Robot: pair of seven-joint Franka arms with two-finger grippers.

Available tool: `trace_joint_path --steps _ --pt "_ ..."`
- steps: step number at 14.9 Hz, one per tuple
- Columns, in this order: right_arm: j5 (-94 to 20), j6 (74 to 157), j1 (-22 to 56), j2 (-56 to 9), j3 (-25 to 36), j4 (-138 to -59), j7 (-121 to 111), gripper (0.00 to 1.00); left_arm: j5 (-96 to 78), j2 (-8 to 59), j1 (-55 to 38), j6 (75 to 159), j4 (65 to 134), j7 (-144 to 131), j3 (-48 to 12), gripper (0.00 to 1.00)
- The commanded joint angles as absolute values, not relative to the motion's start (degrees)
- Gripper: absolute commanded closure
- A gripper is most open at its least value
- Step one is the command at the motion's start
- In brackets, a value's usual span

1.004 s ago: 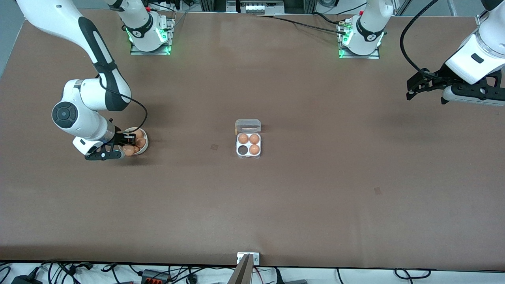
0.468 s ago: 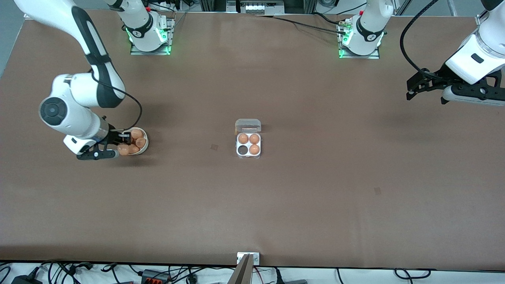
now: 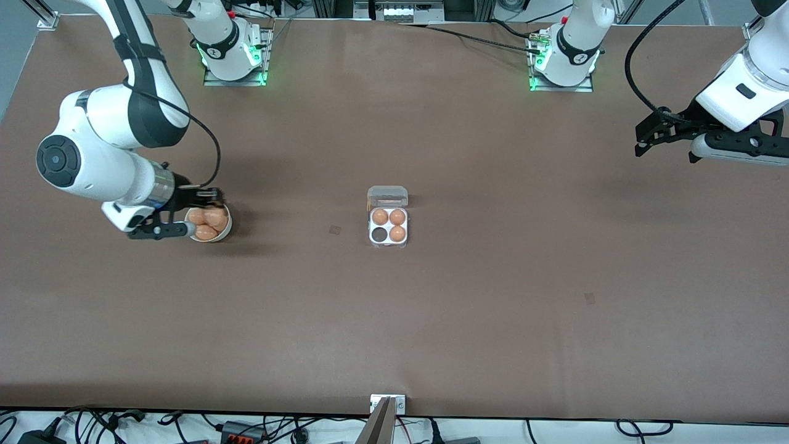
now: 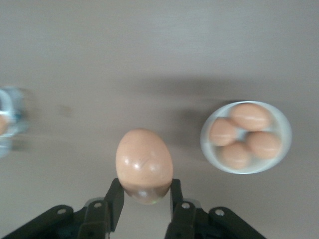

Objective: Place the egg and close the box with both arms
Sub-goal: 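Carry the egg to the egg box with the right gripper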

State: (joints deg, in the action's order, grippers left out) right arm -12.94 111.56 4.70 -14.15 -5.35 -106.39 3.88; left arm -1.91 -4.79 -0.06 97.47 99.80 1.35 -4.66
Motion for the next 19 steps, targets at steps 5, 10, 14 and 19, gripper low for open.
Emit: trace_joint_path --steps 5,10,14,19 --pt "-38.5 110.1 9.1 -20.6 -5.9 -97.7 16.2 0.88 -1.4 -4.0 0.1 96.0 97.9 2.1 -5.0 0.0" --pt "-62.5 110.7 11.1 -28.8 -5.7 -95.0 18.4 0.89 -1.4 -4.0 0.0 96.0 97.9 2.1 -5.0 0.0" --pt "-77.9 110.4 11.5 -34.8 -5.6 -95.0 18.2 0.89 -1.4 -4.0 0.0 95.9 97.9 2.1 -5.0 0.0" --pt "-86.0 110.3 15.2 -40.2 -5.6 -95.4 19.2 0.89 -1.4 -4.0 0.1 95.9 97.9 2.1 -5.0 0.0"
